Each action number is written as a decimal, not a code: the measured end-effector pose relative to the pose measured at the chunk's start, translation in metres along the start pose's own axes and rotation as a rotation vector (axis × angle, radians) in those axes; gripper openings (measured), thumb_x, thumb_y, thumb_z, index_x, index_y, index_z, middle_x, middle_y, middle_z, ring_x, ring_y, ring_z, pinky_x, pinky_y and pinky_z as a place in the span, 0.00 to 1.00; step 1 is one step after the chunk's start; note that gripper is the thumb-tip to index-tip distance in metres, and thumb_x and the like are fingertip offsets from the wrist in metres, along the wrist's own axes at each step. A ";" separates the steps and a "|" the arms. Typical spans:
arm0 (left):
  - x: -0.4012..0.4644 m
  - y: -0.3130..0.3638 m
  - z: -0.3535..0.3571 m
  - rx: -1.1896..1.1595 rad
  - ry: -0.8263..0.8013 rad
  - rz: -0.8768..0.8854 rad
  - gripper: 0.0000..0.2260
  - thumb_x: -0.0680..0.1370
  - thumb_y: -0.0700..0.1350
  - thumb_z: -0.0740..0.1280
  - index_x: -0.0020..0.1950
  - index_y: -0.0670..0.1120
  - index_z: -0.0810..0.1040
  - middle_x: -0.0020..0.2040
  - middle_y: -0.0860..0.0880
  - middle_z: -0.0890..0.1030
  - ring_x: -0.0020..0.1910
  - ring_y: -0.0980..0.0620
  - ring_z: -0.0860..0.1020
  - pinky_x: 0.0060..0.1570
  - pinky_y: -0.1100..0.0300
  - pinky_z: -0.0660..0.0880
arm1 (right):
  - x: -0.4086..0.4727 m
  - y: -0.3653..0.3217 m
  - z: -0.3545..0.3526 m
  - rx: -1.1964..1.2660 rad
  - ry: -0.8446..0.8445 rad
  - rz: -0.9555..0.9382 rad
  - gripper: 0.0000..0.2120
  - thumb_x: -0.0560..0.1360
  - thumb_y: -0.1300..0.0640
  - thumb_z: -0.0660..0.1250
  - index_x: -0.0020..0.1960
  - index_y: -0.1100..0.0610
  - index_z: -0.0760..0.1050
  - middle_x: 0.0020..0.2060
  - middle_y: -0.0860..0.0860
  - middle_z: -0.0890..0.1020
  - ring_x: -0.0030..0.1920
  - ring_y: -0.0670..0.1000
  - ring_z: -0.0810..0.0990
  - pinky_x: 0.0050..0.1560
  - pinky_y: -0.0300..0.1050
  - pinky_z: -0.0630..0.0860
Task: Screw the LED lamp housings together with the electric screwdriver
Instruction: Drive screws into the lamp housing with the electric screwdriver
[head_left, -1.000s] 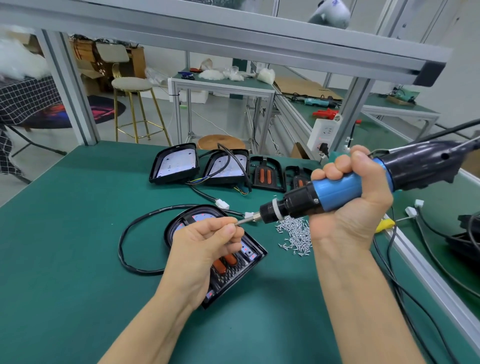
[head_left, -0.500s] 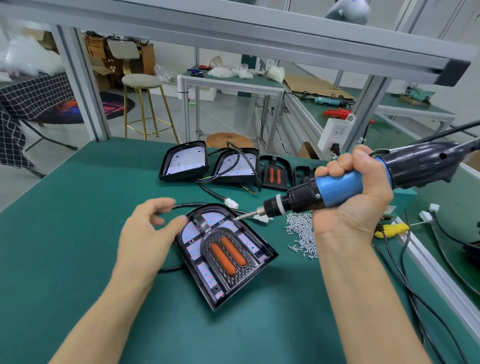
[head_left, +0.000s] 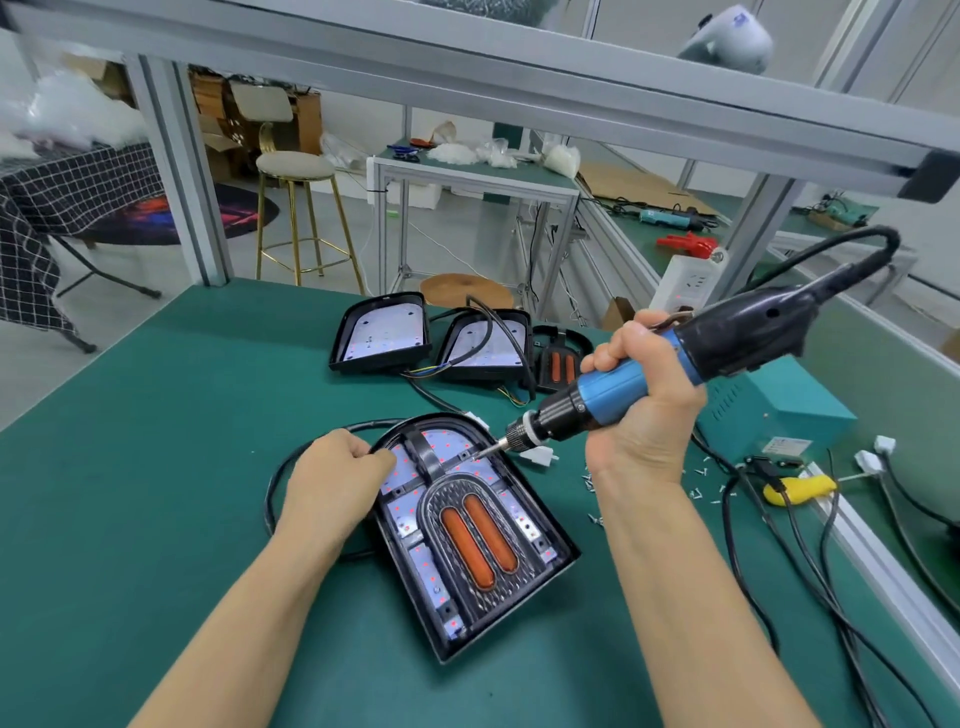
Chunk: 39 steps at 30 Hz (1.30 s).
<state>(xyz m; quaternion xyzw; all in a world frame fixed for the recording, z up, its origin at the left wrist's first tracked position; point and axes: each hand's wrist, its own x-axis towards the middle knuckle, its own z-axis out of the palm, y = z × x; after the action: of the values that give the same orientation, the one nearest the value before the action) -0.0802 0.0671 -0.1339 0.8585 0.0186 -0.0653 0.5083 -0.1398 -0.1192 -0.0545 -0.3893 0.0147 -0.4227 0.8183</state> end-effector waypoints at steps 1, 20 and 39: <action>-0.001 0.001 0.001 -0.114 -0.054 -0.030 0.11 0.65 0.45 0.70 0.37 0.45 0.68 0.33 0.44 0.68 0.34 0.49 0.66 0.36 0.56 0.66 | 0.001 0.002 -0.001 -0.008 0.000 -0.003 0.09 0.66 0.69 0.64 0.41 0.57 0.71 0.26 0.49 0.71 0.25 0.48 0.71 0.30 0.39 0.71; -0.001 -0.008 0.012 -0.386 -0.160 -0.072 0.03 0.69 0.34 0.72 0.42 0.37 0.81 0.34 0.42 0.82 0.30 0.47 0.77 0.32 0.58 0.73 | 0.010 0.019 -0.001 -0.105 -0.028 -0.002 0.08 0.66 0.68 0.65 0.40 0.57 0.73 0.27 0.50 0.72 0.25 0.49 0.72 0.32 0.42 0.71; 0.002 -0.012 0.015 -0.386 -0.140 -0.096 0.03 0.68 0.33 0.72 0.41 0.35 0.81 0.33 0.41 0.81 0.31 0.46 0.76 0.34 0.54 0.72 | 0.002 0.031 0.011 -0.249 -0.209 -0.031 0.10 0.66 0.67 0.66 0.39 0.53 0.78 0.24 0.51 0.73 0.25 0.52 0.72 0.32 0.41 0.70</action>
<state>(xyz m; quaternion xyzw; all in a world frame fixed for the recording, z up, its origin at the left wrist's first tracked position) -0.0805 0.0598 -0.1512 0.7368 0.0362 -0.1444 0.6595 -0.1135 -0.1032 -0.0666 -0.5295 -0.0242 -0.3873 0.7543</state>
